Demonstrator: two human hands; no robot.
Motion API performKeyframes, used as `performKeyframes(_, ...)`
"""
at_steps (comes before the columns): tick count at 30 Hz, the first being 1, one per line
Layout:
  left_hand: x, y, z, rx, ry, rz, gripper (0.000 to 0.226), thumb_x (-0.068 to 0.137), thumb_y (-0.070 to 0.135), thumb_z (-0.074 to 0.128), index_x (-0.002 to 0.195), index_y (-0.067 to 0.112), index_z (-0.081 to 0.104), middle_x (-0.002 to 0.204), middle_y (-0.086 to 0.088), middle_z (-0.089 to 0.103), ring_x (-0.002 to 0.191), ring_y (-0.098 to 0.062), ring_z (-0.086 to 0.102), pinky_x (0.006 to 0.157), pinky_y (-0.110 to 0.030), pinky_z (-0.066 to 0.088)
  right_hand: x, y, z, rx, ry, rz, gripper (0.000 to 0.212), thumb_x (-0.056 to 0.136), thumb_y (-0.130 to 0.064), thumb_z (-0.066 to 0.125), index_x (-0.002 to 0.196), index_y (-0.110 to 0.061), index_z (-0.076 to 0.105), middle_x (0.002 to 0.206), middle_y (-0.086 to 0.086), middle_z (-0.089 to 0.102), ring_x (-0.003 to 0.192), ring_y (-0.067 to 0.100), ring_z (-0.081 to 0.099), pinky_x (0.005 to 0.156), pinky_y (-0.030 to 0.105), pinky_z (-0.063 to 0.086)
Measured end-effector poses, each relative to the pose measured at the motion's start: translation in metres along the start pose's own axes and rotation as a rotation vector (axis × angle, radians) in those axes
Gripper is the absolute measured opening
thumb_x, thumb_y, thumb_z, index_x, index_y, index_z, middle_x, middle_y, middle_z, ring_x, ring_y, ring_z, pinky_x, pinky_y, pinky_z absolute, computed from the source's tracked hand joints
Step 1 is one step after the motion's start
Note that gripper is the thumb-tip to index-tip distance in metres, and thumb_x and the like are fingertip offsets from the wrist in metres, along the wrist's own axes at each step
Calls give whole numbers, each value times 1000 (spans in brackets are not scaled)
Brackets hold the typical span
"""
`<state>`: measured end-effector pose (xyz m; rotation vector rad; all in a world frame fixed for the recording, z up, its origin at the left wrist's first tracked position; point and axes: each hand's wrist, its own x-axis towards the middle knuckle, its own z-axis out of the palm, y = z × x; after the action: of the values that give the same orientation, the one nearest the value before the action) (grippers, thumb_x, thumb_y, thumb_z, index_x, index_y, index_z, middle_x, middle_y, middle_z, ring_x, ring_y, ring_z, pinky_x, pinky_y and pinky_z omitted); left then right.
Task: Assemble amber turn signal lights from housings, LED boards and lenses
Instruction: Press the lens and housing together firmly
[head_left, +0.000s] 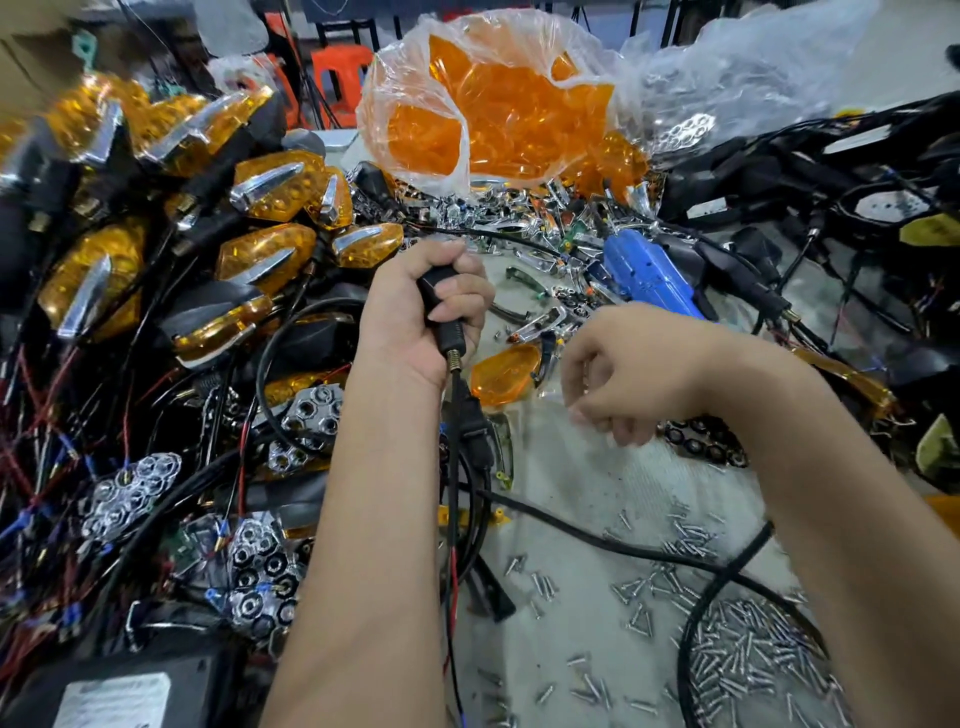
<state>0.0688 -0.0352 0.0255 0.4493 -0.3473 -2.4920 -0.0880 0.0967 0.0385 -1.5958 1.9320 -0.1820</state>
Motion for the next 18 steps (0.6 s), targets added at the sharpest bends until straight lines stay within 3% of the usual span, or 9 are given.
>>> performKeyframes(2, 1, -1, 0, 1, 6, 7, 10, 78, 2, 52, 80, 10, 47, 69, -3, 46, 39, -8, 40, 29, -14, 29, 7, 11, -4, -75, 248, -22, 9, 85, -13, 77, 82, -17, 70, 56, -4, 69, 55, 15, 70, 51, 24, 54)
performKeyframes(4, 1, -1, 0, -1, 8, 8, 9, 79, 3, 51, 80, 11, 47, 69, -3, 46, 38, -8, 40, 30, -14, 29, 15, 19, -3, -99, 435, -47, 20, 79, -22, 85, 85, -23, 66, 65, -7, 64, 65, 15, 63, 60, 29, 51)
performKeyframes(7, 1, -2, 0, 8, 9, 14, 10, 79, 3, 51, 80, 11, 46, 68, -3, 46, 38, -7, 40, 30, -14, 29, 26, 21, 5, -92, 406, -129, 46, 72, -35, 92, 108, -32, 64, 87, -9, 57, 78, 5, 54, 71, 35, 50)
performKeyframes(9, 1, -3, 0, 19, 8, 21, 10, 78, 3, 51, 80, 12, 45, 68, -3, 46, 39, -7, 39, 30, -14, 29, 33, 20, 9, -119, 363, -171, 49, 71, -39, 93, 113, -36, 68, 94, -12, 54, 86, 5, 53, 76, 35, 48)
performKeyframes(13, 0, -5, 0, 37, 14, 28, 11, 79, 3, 50, 79, 13, 44, 67, -2, 46, 38, -6, 39, 30, -13, 28, 39, 25, 4, -108, 401, -148, 25, 73, -34, 93, 90, -28, 76, 92, -11, 69, 90, 9, 63, 83, 35, 54)
performKeyframes(18, -1, -6, 1, 55, -22, 21, 14, 76, 3, 51, 83, 13, 45, 68, -2, 45, 38, -7, 39, 29, -14, 28, 33, 38, -4, -48, 390, -150, 14, 79, -26, 89, 77, -25, 75, 77, -14, 71, 70, -2, 61, 64, 18, 45)
